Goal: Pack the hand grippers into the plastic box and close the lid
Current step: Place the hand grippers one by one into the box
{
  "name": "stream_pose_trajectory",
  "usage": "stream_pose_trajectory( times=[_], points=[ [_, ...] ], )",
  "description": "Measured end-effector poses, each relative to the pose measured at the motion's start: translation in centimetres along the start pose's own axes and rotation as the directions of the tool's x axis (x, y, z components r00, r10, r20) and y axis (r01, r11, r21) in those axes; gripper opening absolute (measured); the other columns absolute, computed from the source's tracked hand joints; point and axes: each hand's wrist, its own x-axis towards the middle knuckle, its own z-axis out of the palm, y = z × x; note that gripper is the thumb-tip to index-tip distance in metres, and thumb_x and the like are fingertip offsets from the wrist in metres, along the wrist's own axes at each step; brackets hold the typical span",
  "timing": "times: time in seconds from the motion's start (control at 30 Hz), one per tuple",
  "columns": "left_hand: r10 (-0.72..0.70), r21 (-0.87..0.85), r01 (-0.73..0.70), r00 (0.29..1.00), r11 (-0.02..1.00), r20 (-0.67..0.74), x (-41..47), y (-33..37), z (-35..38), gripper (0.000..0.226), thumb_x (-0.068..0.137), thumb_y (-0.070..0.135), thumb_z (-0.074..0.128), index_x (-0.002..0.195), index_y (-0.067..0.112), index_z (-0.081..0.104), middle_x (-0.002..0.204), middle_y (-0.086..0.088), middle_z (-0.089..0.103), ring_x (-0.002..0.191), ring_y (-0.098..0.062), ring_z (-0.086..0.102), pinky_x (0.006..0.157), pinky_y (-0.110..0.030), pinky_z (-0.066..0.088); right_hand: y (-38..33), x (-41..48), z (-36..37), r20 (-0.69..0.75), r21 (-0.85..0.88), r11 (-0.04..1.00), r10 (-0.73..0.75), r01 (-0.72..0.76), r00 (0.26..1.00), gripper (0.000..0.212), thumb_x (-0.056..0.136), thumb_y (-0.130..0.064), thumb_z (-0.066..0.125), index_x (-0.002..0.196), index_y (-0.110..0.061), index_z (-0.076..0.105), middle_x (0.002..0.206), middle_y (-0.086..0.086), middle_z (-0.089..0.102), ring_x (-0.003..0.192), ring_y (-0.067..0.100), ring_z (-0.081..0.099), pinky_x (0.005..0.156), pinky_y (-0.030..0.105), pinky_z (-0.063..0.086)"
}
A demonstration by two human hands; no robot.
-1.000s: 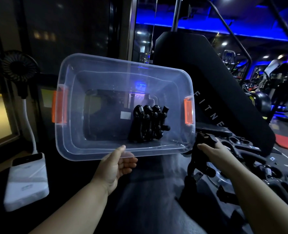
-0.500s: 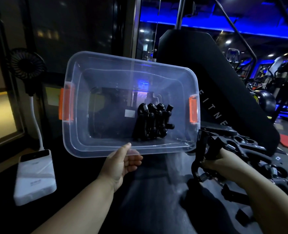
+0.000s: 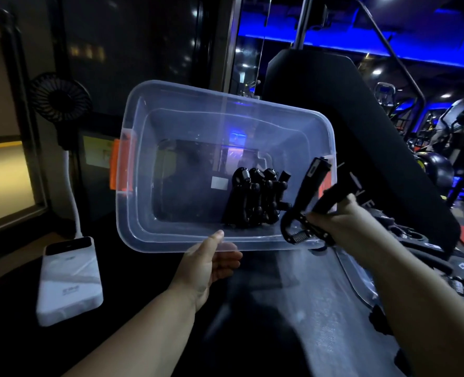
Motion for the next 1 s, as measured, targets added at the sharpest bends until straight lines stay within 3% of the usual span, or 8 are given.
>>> stream_pose_trajectory(
  times=[0.1,0.2,0.33,0.43,0.53,0.63,0.73,1.0],
  points=[
    [-0.003,-0.011,0.003,1.0,1.0,0.006,-0.1,-0.1,-0.1,0.038,0.093,0.036,0.051,0.091,0.002,0.068,0.078,-0.014,0.074,0.066,-0.02,0.068,0.062,-0.029,0.049,-0.7,1.8,2.8,0.031,0.071,0.997,0.028,-0.03,0.999,0.044,0.083,-0.02,0.071,0.113,-0.012,0.04,0.071,0.007,0.054,0.052,0.018,0.047,0.046,0.025,0.04],
    [-0.004,-0.011,0.004,1.0,1.0,0.002,-0.1,0.0,0.0,0.038,0.093,0.036,0.05,0.088,0.002,0.068,0.076,-0.015,0.073,0.065,-0.02,0.067,0.06,-0.028,0.048,-1.9,3.1,5.6,0.056,0.049,0.996,0.074,-0.077,0.996,0.054,0.084,-0.025,0.069,0.122,-0.012,0.034,0.085,0.01,0.058,0.057,0.018,0.054,0.047,0.026,0.047],
    [0.004,-0.033,-0.005,1.0,0.999,-0.001,0.0,0.0,0.0,0.033,0.093,0.033,0.052,0.09,0.003,0.065,0.076,-0.019,0.072,0.063,-0.022,0.065,0.057,-0.027,0.049,-2.8,4.7,9.2,0.08,-0.035,0.993,0.115,-0.113,0.99,0.055,0.085,-0.024,0.064,0.123,-0.007,0.027,0.108,0.017,0.057,0.095,0.034,0.063,0.085,0.051,0.054],
    [0.005,-0.055,-0.005,1.0,0.998,0.009,0.1,-0.1,0.0,0.032,0.093,0.032,0.052,0.091,0.003,0.064,0.076,-0.02,0.072,0.06,-0.022,0.064,0.053,-0.025,0.047,-3.5,5.7,10.7,0.143,-0.177,0.98,0.117,-0.091,0.983,0.049,0.083,-0.013,0.061,0.121,-0.004,0.031,0.115,0.021,0.056,0.102,0.035,0.061,0.09,0.045,0.052],
    [-0.001,-0.044,0.002,0.999,0.999,0.035,0.2,-0.1,0.0,0.038,0.094,0.033,0.05,0.097,-0.001,0.065,0.077,-0.019,0.072,0.06,-0.02,0.064,0.051,-0.022,0.046,-3.9,6.5,11.4,0.183,-0.274,0.961,0.1,-0.048,0.978,0.058,0.081,-0.014,0.064,0.131,-0.003,0.038,0.119,0.019,0.058,0.106,0.035,0.06,0.091,0.041,0.052],
    [0.002,-0.051,0.001,0.998,0.999,0.059,0.2,-0.1,0.1,0.035,0.094,0.032,0.05,0.094,0.001,0.066,0.076,-0.018,0.072,0.058,-0.018,0.063,0.05,-0.021,0.045,-4.2,7.2,12.7,0.168,-0.377,0.926,0.065,0.003,0.984,0.039,0.087,-0.011,0.053,0.123,-0.001,0.042,0.119,0.018,0.058,0.109,0.036,0.058,0.086,0.036,0.048],
    [0.014,-0.068,-0.009,0.997,0.998,0.072,0.1,0.0,0.2,0.03,0.094,0.029,0.05,0.086,0.006,0.066,0.078,-0.02,0.072,0.057,-0.018,0.062,0.051,-0.023,0.042,-4.0,8.2,13.5,0.087,-0.413,0.91,0.004,0.033,0.996,0.032,0.081,-0.013,0.058,0.108,-0.005,0.042,0.1,0.016,0.062,0.096,0.036,0.062,0.07,0.033,0.043],
    [0.026,-0.069,-0.021,0.997,0.997,0.077,0.1,-0.1,0.0,0.041,0.095,0.028,0.049,0.101,-0.011,0.063,0.078,-0.022,0.071,0.058,-0.02,0.062,0.053,-0.025,0.041,-4.9,9.5,13.7,0.152,-0.649,0.731,-0.147,0.211,0.977,0.034,0.075,-0.034,0.072,0.092,-0.013,0.051,0.08,0.005,0.056,0.087,0.03,0.062,0.062,0.028,0.04]
  ],
)
